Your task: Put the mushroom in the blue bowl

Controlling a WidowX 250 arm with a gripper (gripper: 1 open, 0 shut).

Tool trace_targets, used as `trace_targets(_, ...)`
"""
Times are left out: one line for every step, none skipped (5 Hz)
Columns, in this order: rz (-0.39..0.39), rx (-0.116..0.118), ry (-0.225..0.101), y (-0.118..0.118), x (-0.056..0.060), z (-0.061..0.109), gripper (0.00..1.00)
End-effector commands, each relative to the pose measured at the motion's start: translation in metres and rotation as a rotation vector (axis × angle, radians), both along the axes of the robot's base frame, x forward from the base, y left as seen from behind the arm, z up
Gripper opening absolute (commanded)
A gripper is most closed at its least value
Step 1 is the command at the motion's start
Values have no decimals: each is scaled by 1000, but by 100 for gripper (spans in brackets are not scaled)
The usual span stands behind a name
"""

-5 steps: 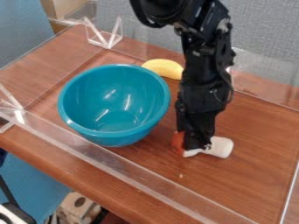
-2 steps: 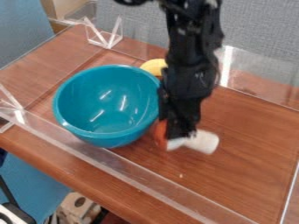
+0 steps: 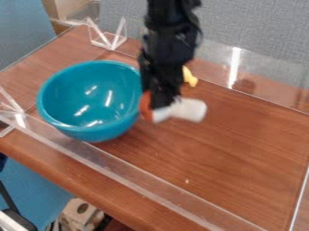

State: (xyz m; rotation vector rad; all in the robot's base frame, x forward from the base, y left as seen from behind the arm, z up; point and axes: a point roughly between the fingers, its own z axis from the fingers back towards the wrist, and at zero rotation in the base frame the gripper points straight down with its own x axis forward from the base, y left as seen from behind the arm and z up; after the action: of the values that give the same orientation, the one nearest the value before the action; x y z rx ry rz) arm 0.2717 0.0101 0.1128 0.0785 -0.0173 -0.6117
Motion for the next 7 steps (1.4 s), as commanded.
trace_targets(-7,-8,-69,24,-8,25,0)
trace_targets(-21,-38,-57,21,-20,20,0)
trace_targets(-4,-64,-48,19,-30,18,0)
trace_targets(42,-90,-42,20,-28,17,0)
trace_targets(84,-114,-34,19,-26,15,0)
trace_targets(186,-134,-30,6,-25,14,0)
trace_targets(295,-149,-25,-6,-21,13,0)
